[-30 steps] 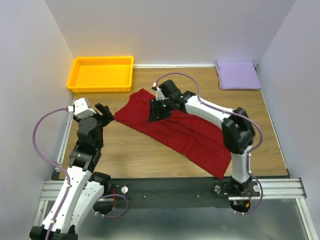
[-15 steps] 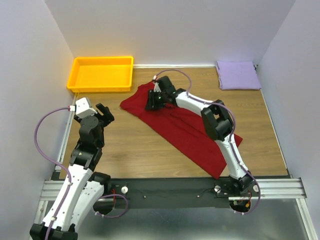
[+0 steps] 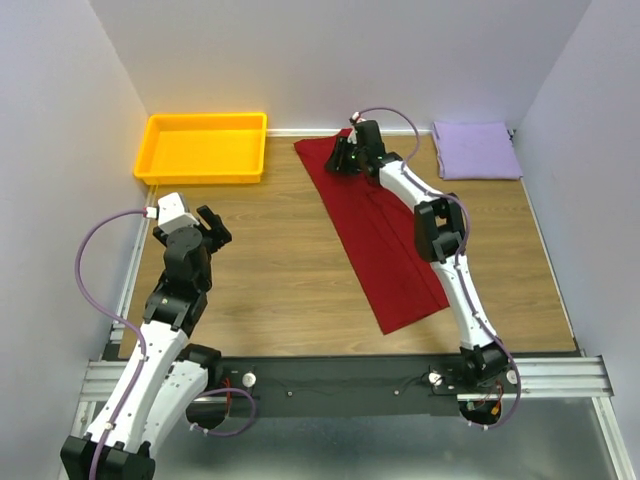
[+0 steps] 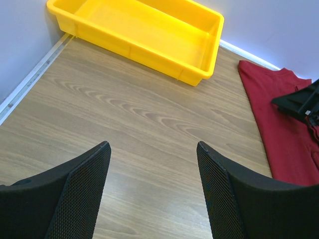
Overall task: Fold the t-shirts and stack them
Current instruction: Fold the tshirt
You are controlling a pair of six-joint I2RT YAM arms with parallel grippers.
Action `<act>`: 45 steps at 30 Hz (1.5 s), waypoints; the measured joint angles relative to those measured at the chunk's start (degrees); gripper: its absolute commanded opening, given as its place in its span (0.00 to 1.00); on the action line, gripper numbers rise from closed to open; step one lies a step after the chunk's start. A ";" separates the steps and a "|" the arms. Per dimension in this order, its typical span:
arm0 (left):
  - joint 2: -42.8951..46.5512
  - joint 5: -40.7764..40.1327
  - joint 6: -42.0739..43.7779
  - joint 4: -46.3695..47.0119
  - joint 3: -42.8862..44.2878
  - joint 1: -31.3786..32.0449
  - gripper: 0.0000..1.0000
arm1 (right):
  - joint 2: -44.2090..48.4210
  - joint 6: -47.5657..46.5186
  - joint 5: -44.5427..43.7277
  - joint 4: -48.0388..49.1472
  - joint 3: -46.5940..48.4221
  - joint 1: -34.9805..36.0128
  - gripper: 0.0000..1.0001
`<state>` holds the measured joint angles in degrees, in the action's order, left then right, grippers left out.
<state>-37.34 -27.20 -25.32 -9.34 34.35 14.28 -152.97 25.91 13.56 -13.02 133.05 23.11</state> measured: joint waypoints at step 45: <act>1.88 3.50 0.94 1.09 -0.11 -0.09 0.77 | 44.74 4.79 4.33 -16.46 -64.85 23.87 0.43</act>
<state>-35.46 -23.70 -24.38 -8.25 34.24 14.20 -108.22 30.70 17.89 -29.47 68.20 46.98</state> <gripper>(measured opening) 0.774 0.425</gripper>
